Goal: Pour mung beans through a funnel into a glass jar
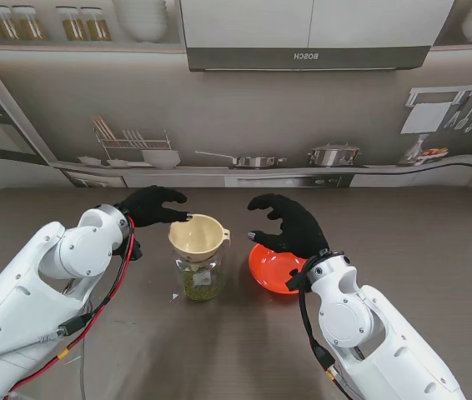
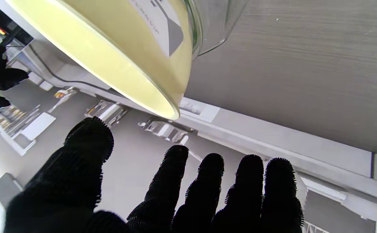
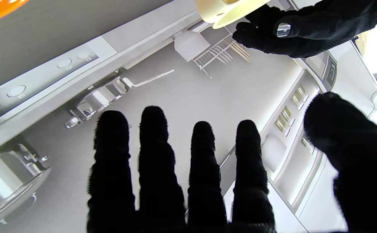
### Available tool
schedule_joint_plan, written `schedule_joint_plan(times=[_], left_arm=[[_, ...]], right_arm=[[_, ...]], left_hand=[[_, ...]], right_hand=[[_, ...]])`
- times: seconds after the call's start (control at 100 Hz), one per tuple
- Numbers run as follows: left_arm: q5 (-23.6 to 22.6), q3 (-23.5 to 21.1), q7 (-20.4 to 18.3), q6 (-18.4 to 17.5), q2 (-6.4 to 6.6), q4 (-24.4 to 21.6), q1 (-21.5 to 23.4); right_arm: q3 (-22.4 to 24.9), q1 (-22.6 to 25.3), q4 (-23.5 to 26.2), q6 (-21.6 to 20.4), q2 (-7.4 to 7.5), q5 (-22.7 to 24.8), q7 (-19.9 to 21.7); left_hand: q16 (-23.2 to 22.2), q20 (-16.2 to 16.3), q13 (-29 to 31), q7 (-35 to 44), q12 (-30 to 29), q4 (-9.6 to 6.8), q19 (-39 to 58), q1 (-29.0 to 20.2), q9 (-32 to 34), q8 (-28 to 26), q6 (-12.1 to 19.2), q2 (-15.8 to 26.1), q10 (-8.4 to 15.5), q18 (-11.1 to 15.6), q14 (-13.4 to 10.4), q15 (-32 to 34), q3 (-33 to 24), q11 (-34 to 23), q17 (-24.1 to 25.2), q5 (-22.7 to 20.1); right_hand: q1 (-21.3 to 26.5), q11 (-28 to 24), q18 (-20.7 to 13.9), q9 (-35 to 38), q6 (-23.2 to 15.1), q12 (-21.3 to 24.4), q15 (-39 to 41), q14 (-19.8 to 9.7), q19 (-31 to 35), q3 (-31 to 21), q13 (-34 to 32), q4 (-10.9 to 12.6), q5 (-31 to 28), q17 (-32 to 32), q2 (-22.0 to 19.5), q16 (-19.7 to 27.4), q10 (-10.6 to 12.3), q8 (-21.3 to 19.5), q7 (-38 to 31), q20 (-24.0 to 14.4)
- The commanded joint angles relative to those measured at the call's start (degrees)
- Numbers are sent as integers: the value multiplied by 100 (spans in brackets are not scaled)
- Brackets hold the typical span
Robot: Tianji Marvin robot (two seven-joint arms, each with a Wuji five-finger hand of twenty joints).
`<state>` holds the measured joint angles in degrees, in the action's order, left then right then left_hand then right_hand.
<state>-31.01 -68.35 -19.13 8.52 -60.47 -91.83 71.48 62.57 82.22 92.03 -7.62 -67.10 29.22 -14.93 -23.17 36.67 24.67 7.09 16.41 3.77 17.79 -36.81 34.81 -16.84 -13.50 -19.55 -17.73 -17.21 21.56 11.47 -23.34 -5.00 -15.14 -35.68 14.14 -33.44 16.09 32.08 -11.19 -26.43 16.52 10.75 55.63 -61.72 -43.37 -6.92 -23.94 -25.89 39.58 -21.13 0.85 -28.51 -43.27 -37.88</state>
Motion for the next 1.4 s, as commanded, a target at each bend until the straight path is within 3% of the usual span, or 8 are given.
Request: schedule_joint_plan(times=[0.0,0.12,0.21,0.23,0.3,0.56,1.05,1.39], left_arm=[[-39,40,-214,101,-4,-18,-87],[-170,215,-533,351,54,-31,-260],[-288,318,-720,484,91,-39,-354],[-304,340,-762,518,99,-42,-374],[-339,421,-852,630,115,-35,-442],[-445,838,-1082,1014,145,181,-817],[-594,1491,-1195,1118,148,608,-1295],[-802,1633,-897,969,96,795,-1302]], right_arm=[[7,24,-23,-5,-25,-34,82],[18,19,-48,-14,-33,-87,78],[19,18,-55,-21,-37,-114,77],[18,17,-57,-24,-38,-115,74],[12,12,-65,-37,-40,-116,68],[-3,8,-75,-62,-46,-165,73],[4,10,-84,-67,-53,-251,94],[-6,15,-79,-69,-49,-288,137]], left_hand=[[-113,202,162,-52,76,-218,131,269,159,34,-108,293,-117,-102,92,159,177,-33,-152,64],[-277,528,340,-31,156,-249,561,354,324,21,-249,298,-229,-91,123,410,389,-73,-245,-12],[-432,757,520,-4,226,-266,1697,394,450,-5,-433,301,-341,-31,133,642,515,-108,-2,-63],[-462,479,545,-3,238,-274,2170,393,474,-15,-464,308,-353,-13,131,681,557,-112,122,-69],[-579,142,676,49,272,-274,3082,424,592,-73,-632,282,-433,19,143,857,563,-145,273,-125],[-914,88,1253,405,510,-231,4228,638,1216,-330,-905,159,-525,-136,245,1506,248,-414,-65,-708],[-1760,402,2517,1721,1888,-198,6061,916,2551,-1560,-261,-210,-31,-304,8,3199,-882,-1442,-1154,-1815],[-1708,141,3826,3016,2637,-178,6814,890,3789,-2100,236,-491,452,-546,-133,3853,-1712,-2223,-2323,-2686]], right_hand=[[-73,-3,136,2,-99,-44,-35,-54,-55,-7,-25,107,-132,-25,-107,26,-16,-157,32,-139],[-73,-6,146,18,-94,-48,-31,-46,-55,-4,-35,111,-158,-26,-119,23,-21,-161,34,-145],[-67,-4,153,25,-90,-49,-28,-44,-58,-2,-43,113,-163,-22,-129,21,-28,-162,39,-147],[-67,-5,155,30,-95,-49,-29,-36,-59,-3,-42,113,-165,-22,-131,21,-32,-162,40,-148],[-74,1,148,26,-95,-48,-27,-50,-58,2,-49,114,-170,-26,-137,19,-37,-163,42,-150],[-81,3,148,34,-96,-51,-33,-45,-64,9,-44,119,-192,-15,-169,19,-44,-168,48,-154],[-87,11,147,60,-71,-51,-29,-38,-61,33,-61,129,-234,-19,-223,14,-58,-171,56,-165],[-93,19,145,60,-47,-52,-30,-45,-59,52,-64,137,-263,-13,-279,12,-77,-174,55,-170]])
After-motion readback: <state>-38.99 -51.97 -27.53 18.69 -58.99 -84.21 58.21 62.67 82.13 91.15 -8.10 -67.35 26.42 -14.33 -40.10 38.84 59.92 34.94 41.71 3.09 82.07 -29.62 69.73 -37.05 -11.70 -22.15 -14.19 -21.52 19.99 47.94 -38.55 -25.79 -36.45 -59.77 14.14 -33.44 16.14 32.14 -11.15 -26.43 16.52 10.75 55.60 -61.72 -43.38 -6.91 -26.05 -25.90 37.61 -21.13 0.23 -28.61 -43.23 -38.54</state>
